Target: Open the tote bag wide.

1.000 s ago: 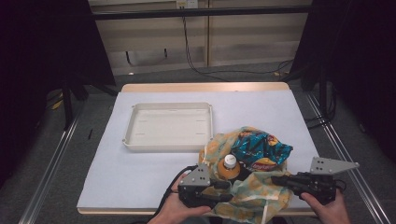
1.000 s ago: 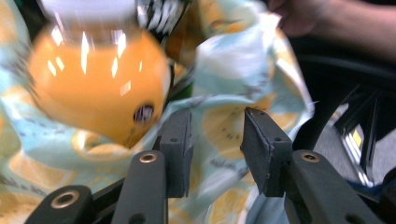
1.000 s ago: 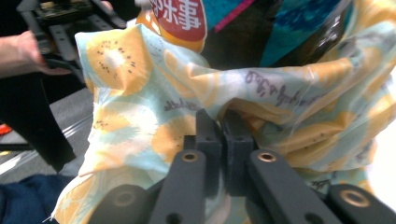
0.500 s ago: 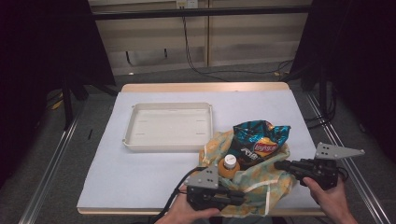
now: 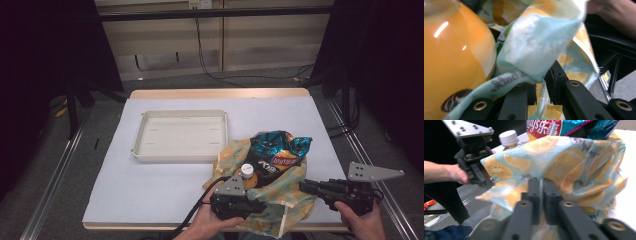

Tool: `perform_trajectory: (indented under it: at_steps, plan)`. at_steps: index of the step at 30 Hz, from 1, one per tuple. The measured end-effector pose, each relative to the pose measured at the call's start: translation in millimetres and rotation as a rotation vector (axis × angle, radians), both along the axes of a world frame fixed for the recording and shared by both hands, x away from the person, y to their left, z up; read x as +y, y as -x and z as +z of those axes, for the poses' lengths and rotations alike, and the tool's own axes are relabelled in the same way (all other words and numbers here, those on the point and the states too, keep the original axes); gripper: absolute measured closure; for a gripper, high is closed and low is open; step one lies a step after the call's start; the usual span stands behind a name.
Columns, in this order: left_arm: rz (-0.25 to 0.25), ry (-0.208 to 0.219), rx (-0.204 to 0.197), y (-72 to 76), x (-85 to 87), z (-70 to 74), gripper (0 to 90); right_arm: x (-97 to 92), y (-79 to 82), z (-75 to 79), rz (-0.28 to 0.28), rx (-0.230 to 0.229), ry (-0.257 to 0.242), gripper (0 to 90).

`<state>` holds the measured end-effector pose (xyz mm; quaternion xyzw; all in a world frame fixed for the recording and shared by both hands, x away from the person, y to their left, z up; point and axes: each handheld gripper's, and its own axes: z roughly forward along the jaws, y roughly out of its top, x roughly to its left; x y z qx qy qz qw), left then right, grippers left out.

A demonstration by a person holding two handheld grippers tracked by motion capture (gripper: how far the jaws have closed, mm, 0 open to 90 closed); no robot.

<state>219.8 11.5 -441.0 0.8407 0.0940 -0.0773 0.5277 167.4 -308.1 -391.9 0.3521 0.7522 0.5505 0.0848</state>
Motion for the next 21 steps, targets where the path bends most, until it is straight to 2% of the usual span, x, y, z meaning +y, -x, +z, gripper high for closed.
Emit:
perform_trajectory:
  at_steps: [3, 7, 11, 13, 14, 17, 18, 21]
  plan:
    - [0.004, -0.005, 0.001, 0.3, -1.1, -0.6, 79.1, -2.3, 9.0, 2.5, -0.004, -0.01, 0.005, 90.0]
    - [0.008, 0.011, 0.006, -0.8, -1.3, 0.4, 79.1, -9.2, 20.1, -0.4, -0.021, -0.022, 0.002, 90.0]
    - [0.01, -0.01, -0.008, 0.2, -2.0, 0.0, 79.2, -18.2, 29.8, -13.7, -0.028, 0.016, 0.01, 90.0]
    - [0.008, -0.006, -0.004, 0.7, -3.5, -1.1, 79.2, -19.2, 30.7, -16.5, -0.031, 0.026, 0.012, 89.7]
    - [0.007, -0.012, -0.007, 0.4, -3.9, -1.4, 79.1, -22.4, 32.7, -21.5, -0.048, 0.031, 0.038, 86.3]
    - [0.006, -0.004, 0.0, 0.4, -4.6, -1.4, 78.6, -24.5, 33.0, -21.8, -0.055, 0.034, 0.036, 83.8]
    - [0.004, -0.002, 0.002, 1.4, -4.6, -0.5, 78.5, -26.0, 34.4, -18.8, -0.038, 0.034, 0.019, 81.0]
    - [0.0, -0.011, -0.011, 2.0, -4.7, 0.5, 78.5, -26.3, 36.8, -18.9, -0.031, 0.042, 0.024, 83.3]
